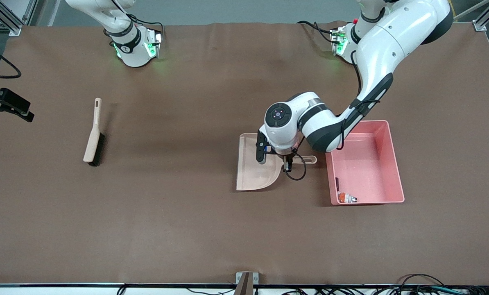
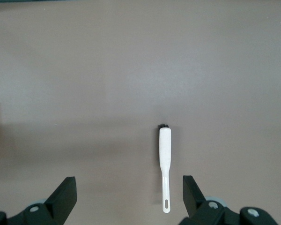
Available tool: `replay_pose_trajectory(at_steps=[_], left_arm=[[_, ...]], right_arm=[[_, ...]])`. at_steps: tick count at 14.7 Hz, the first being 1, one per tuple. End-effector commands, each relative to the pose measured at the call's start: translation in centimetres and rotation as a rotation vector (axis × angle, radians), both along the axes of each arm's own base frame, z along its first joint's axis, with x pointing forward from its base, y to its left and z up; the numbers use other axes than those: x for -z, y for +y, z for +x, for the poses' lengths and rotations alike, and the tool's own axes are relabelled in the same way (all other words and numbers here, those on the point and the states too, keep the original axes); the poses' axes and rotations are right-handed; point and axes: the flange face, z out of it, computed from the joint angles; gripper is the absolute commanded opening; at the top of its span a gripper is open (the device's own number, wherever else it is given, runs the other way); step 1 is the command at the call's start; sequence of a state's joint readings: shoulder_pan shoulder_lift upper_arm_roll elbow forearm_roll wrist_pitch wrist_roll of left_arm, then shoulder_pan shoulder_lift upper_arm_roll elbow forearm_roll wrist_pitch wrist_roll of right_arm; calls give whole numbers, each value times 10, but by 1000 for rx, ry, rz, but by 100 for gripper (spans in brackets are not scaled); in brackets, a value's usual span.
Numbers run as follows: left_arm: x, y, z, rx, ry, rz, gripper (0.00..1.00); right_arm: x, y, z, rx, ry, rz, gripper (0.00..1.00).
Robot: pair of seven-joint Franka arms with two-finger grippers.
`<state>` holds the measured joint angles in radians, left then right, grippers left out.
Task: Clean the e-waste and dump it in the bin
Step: 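Move the emptied dustpan back onto the table with the left gripper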
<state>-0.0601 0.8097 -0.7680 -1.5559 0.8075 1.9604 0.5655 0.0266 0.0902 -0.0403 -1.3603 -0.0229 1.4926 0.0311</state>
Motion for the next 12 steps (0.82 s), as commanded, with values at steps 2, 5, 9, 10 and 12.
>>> replay_pose_trajectory(at_steps=[2, 5, 9, 10, 12], left_arm=[[2, -8, 1, -67, -44, 8, 15], [12, -11, 2, -79, -69, 18, 18], [16, -12, 5, -48, -98, 10, 21], [18, -11, 7, -39, -107, 18, 21], [19, -10, 8, -35, -110, 15, 22]], right_arm=[[-4, -1, -2, 4, -3, 12, 100], [-3, -2, -1, 6, -3, 13, 100], [-3, 1, -1, 3, -1, 13, 100], [-3, 1, -1, 3, 0, 14, 100], [-3, 1, -2, 4, 2, 14, 100]])
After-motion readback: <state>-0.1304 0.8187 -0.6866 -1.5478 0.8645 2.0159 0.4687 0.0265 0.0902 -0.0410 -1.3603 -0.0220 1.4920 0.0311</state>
